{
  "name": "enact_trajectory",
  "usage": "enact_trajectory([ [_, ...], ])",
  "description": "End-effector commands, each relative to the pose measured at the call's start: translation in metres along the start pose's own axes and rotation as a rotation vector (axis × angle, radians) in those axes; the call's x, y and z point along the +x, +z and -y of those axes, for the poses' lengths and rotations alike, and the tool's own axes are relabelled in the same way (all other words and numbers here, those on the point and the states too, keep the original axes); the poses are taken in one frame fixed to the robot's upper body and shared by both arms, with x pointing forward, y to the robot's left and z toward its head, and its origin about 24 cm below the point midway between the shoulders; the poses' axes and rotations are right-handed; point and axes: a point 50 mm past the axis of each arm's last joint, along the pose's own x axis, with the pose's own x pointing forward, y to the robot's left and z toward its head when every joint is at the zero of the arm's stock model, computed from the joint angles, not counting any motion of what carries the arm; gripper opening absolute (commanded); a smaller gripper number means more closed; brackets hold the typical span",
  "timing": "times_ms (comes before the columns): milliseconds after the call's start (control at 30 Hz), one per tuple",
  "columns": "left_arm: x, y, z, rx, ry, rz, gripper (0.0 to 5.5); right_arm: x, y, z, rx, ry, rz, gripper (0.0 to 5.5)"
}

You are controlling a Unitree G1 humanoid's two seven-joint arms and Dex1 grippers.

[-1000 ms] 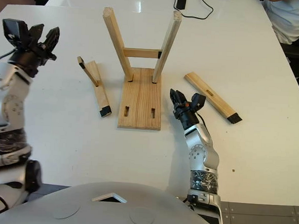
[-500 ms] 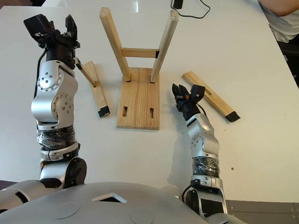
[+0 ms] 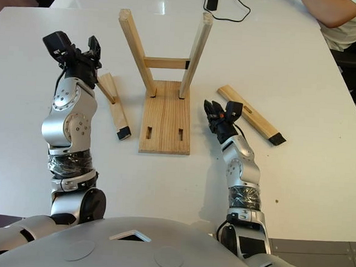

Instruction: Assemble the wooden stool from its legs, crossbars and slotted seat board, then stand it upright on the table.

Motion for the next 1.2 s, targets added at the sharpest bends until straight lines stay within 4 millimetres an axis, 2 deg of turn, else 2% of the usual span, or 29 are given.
enact_trajectory([
  [33, -0.005, -0.029, -0.018, 0.023, 0.067, -0.117, 3.22, -0.008, -0.022, 0.006, 0.048, -0.04, -0.102, 1.58],
  [133, -0.009, -0.012, -0.016, 0.058, 0.066, 0.011, 3.22, -0.009, -0.023, 0.007, 0.049, -0.044, -0.106, 1.58],
  [267, -0.028, 0.029, -0.034, 0.185, 0.226, 0.277, 3.22, -0.015, -0.027, 0.006, 0.043, -0.035, -0.124, 1.58],
  [367, -0.046, 0.039, -0.047, 0.265, 0.318, 0.311, 3.22, -0.022, -0.032, 0.006, 0.046, -0.042, -0.136, 1.58],
  [433, -0.06, 0.029, -0.06, 0.289, 0.373, 0.229, 3.22, -0.026, -0.035, 0.007, 0.047, -0.047, -0.145, 1.58],
  [533, -0.077, -0.005, -0.078, 0.288, 0.42, 0.01, 3.22, -0.029, -0.039, 0.006, 0.047, -0.05, -0.152, 1.58],
  [633, -0.093, -0.04, -0.081, 0.22, 0.376, -0.214, 3.22, -0.03, -0.041, 0.003, 0.034, -0.042, -0.16, 1.58],
  [700, -0.101, -0.055, -0.084, 0.172, 0.382, -0.322, 3.22, -0.03, -0.042, 0.004, 0.02, -0.037, -0.169, 1.58],
  [833, -0.106, -0.067, -0.081, 0.13, 0.354, -0.425, 3.22, -0.033, -0.042, 0.005, 0.018, -0.044, -0.173, 1.58],
  [1000, -0.095, -0.072, -0.059, 0.158, 0.197, -0.477, 3.22, -0.036, -0.042, 0.009, 0.085, -0.089, -0.137, 1.58],
  [1200, -0.09, -0.081, -0.051, 0.151, 0.119, -0.548, 3.22, -0.026, -0.038, 0.013, 0.067, -0.102, -0.128, 1.58],
])
